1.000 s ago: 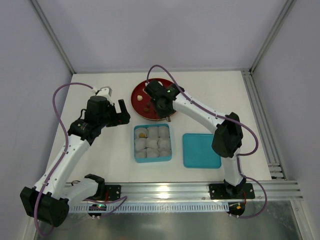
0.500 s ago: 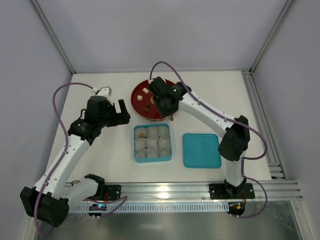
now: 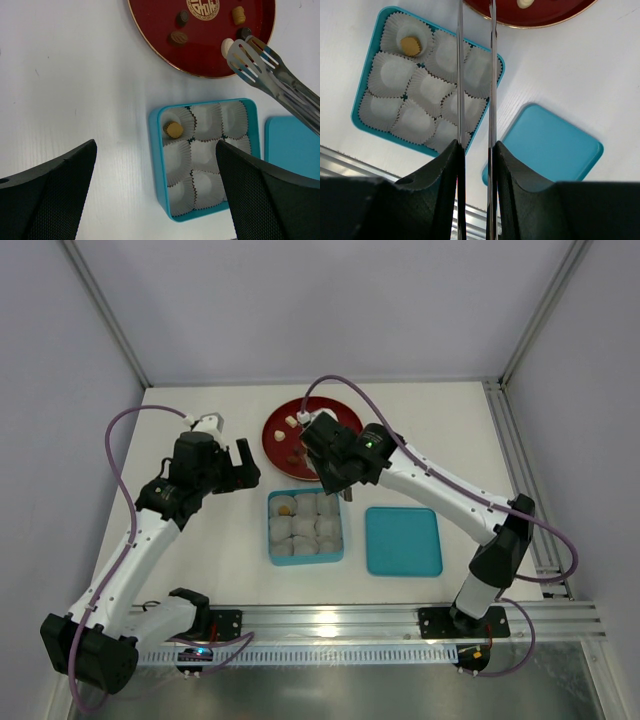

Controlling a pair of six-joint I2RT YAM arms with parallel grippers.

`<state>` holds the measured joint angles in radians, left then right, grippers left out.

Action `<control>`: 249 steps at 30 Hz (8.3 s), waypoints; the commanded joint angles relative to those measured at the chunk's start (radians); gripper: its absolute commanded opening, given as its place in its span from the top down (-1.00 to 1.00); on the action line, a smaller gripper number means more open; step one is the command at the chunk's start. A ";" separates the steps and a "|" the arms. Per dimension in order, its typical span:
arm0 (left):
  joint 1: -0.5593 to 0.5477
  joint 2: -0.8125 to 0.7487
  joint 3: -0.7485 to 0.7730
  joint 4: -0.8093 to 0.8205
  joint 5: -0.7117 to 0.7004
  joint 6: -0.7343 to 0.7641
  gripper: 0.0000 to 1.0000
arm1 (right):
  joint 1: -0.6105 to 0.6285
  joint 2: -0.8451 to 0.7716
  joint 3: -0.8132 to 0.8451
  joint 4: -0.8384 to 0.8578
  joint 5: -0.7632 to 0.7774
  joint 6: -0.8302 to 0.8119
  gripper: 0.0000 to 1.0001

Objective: Pack the chocolate

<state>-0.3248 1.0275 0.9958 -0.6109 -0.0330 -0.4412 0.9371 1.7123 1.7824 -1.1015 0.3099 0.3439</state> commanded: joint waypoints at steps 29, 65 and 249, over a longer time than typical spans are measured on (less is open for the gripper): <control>0.009 0.003 0.003 0.020 0.005 -0.004 -0.99 | 0.181 -0.089 -0.209 0.042 0.003 0.147 0.42; 0.009 0.003 0.001 0.020 0.005 -0.004 -0.99 | 0.183 -0.060 -0.247 0.066 0.009 0.141 0.25; 0.036 0.013 0.003 0.026 0.030 -0.008 -0.99 | -0.167 0.038 0.011 0.023 -0.037 -0.051 0.36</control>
<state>-0.2939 1.0451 0.9958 -0.6109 -0.0189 -0.4416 0.7464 1.8164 1.7992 -1.0752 0.2600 0.2764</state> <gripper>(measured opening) 0.996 0.353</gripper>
